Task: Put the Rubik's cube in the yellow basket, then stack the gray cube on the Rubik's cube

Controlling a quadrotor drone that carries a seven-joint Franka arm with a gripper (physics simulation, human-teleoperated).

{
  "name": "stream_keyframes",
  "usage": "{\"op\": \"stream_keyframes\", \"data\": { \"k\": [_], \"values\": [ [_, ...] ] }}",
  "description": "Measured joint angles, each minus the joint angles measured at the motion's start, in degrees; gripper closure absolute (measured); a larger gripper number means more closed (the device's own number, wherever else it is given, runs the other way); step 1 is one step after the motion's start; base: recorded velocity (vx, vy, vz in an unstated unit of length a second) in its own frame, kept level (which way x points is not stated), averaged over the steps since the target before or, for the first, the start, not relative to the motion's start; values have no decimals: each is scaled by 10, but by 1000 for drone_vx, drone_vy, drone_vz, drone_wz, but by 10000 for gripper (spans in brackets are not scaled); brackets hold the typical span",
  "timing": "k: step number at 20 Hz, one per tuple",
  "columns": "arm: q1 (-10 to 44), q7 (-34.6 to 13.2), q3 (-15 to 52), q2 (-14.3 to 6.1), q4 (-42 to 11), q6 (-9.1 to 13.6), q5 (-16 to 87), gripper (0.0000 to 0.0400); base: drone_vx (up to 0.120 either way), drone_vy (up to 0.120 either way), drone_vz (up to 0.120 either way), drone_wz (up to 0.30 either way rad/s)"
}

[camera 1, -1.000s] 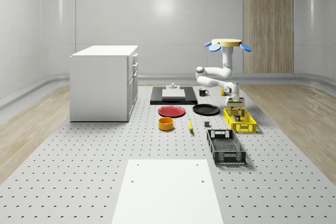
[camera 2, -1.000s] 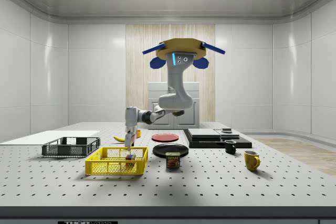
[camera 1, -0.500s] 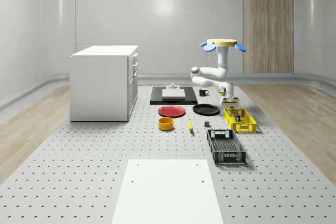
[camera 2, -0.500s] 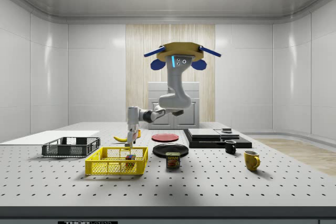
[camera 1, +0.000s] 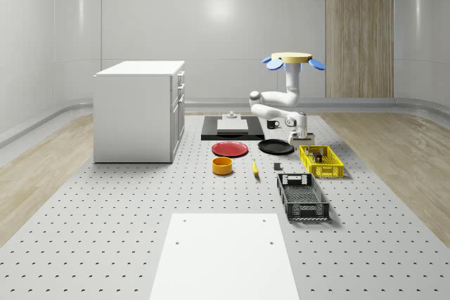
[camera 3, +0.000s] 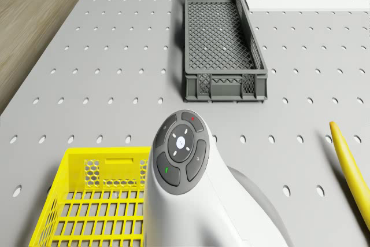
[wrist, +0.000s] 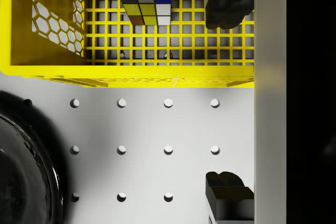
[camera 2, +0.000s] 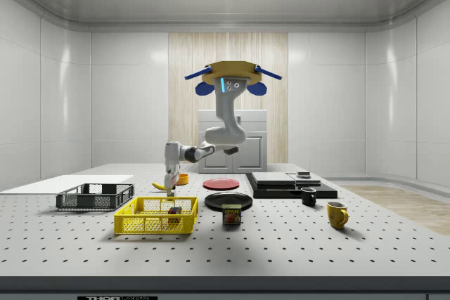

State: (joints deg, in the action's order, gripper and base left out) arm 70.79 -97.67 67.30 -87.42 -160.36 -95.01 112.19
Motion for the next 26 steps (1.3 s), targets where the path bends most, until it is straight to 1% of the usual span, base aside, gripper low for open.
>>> {"op": "stream_keyframes", "data": {
  "k": [2,5,11,17,20,21,25,26],
  "values": [
    [0,0,0,1,0,1,0,0,0,-120,0,0],
    [-1,1,0,2,0,2,1,0,80,-120,0,0],
    [-2,1,-1,4,0,4,2,0,0,-120,0,0],
    [-3,2,-1,7,-1,6,3,0,120,-120,0,0],
    [-3,3,-1,8,-1,7,3,0,40,-120,0,0],
    [-4,3,-1,8,-1,7,4,0,0,-120,-40,0],
    [-4,3,-1,9,-1,9,4,0,0,-120,-120,0],
    [-4,3,-1,10,-1,9,4,0,0,-120,0,0]
  ]
}}
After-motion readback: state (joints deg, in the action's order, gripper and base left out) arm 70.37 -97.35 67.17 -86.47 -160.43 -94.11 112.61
